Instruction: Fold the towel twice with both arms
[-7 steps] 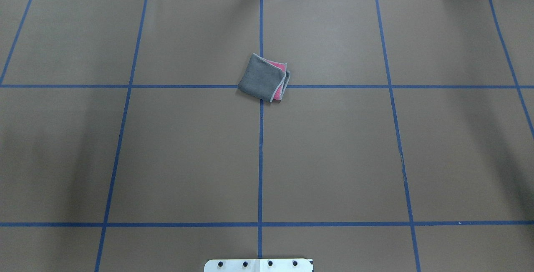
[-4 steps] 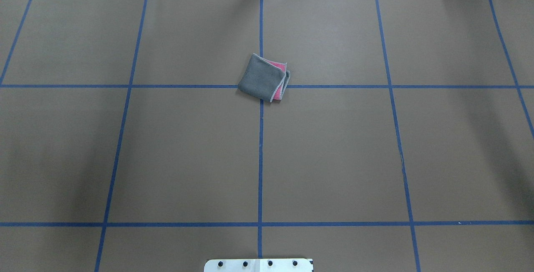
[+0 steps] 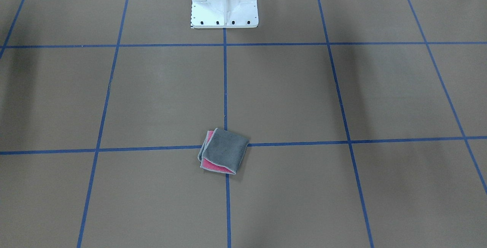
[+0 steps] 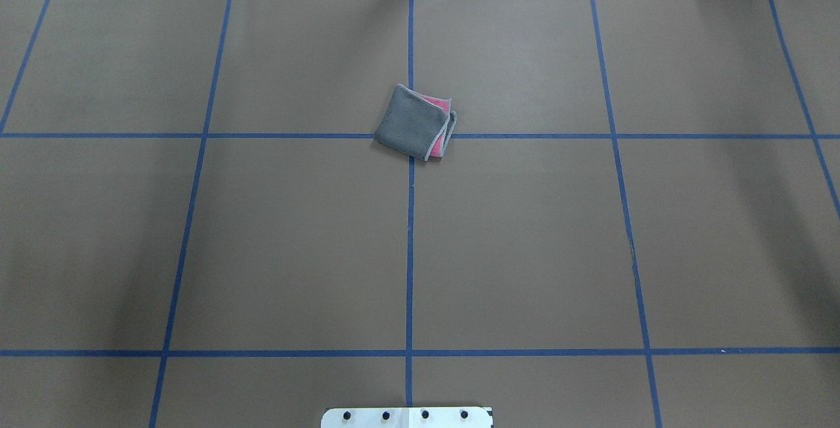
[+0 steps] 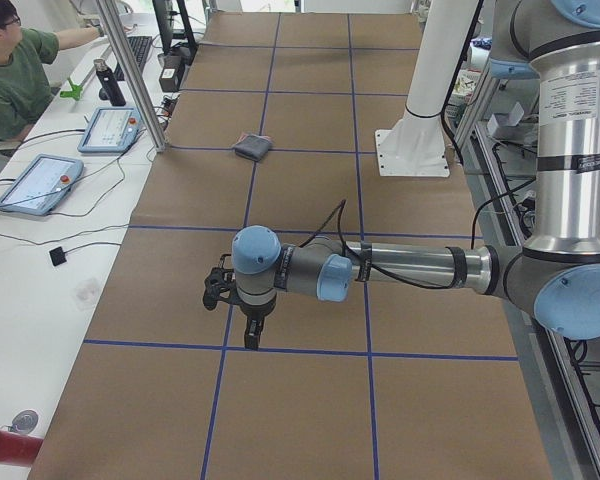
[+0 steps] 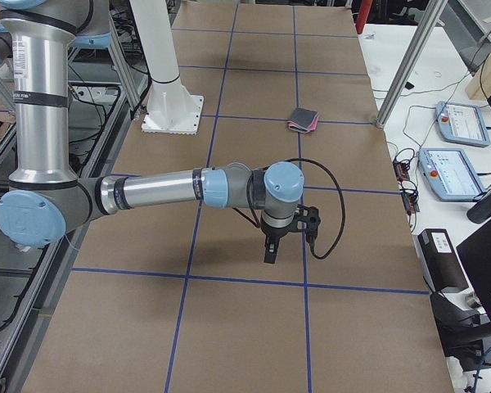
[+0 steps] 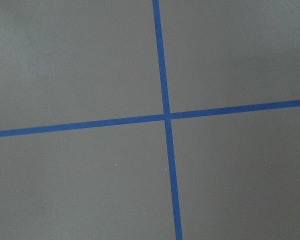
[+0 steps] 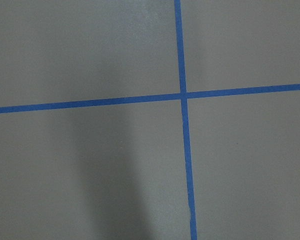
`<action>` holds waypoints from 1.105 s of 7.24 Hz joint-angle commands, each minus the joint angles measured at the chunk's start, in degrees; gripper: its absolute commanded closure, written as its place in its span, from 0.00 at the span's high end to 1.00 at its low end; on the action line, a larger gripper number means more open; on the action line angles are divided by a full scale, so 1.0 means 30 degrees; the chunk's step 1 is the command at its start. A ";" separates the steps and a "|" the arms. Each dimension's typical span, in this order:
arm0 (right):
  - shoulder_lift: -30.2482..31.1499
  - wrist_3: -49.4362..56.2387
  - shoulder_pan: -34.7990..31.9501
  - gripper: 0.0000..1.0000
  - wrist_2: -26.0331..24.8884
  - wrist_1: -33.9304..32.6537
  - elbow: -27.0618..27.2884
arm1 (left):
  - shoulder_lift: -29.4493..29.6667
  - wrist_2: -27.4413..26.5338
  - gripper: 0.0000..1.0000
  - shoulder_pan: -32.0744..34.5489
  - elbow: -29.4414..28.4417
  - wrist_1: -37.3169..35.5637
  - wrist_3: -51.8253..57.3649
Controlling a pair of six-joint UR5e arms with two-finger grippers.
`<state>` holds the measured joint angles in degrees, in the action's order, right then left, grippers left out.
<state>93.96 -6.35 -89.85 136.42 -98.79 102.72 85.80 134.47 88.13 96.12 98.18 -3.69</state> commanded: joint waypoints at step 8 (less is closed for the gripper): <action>0.0556 0.1003 -0.0842 1.00 0.0258 0.0615 0.0009 | 0.0024 -0.1055 1.00 0.0566 -0.0104 -0.0001 0.0000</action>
<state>95.69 -3.34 -92.42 137.20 -97.01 102.72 85.85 132.27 89.70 95.85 98.17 -3.72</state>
